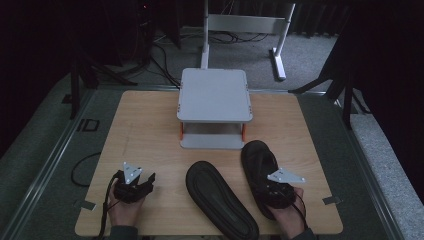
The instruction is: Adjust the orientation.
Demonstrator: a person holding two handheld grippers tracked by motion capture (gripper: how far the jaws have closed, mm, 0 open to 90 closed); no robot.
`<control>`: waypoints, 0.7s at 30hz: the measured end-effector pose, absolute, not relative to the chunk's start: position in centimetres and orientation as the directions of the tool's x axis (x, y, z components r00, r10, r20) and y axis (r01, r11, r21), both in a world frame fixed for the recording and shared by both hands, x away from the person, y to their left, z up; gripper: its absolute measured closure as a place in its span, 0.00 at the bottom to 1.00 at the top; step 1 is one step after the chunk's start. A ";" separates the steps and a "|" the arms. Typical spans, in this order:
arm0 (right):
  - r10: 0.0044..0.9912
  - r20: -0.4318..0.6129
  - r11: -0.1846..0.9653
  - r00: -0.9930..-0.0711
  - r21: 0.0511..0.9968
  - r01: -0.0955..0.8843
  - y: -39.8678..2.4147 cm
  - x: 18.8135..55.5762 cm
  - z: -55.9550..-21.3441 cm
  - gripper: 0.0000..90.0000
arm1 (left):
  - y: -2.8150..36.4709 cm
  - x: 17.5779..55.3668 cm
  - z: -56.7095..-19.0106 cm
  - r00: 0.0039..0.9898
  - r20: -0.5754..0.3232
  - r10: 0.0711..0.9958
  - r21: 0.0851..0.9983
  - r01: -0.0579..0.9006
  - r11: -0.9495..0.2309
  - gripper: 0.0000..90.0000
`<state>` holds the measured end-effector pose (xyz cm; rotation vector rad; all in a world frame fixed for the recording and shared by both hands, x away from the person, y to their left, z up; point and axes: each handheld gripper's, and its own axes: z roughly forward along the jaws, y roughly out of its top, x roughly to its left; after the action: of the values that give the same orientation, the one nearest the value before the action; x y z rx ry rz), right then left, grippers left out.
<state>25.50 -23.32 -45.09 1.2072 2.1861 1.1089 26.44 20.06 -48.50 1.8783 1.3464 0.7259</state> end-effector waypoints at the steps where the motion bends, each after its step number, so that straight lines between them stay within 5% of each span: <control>1: 0.827 0.026 0.317 -0.561 0.804 0.504 -23.1 25.1 -44.8 0.49 | 20.1 26.5 -48.5 0.301 0.041 0.953 0.802 0.559 -0.211 0.49; 11: 0.692 0.026 0.394 -0.721 0.823 0.408 -19.7 21.1 -44.0 0.41 | 20.0 26.5 -48.6 0.301 0.043 0.953 0.801 0.559 -0.213 0.49; 21: 0.594 -0.006 0.484 -0.804 0.801 0.352 -16.7 19.3 -45.2 0.22 | 19.9 26.4 -48.6 0.301 0.047 0.952 0.799 0.561 -0.217 0.49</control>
<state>19.30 -16.66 -45.17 0.8033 2.4507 1.2249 26.44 19.92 -48.56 1.8860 1.3481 0.7286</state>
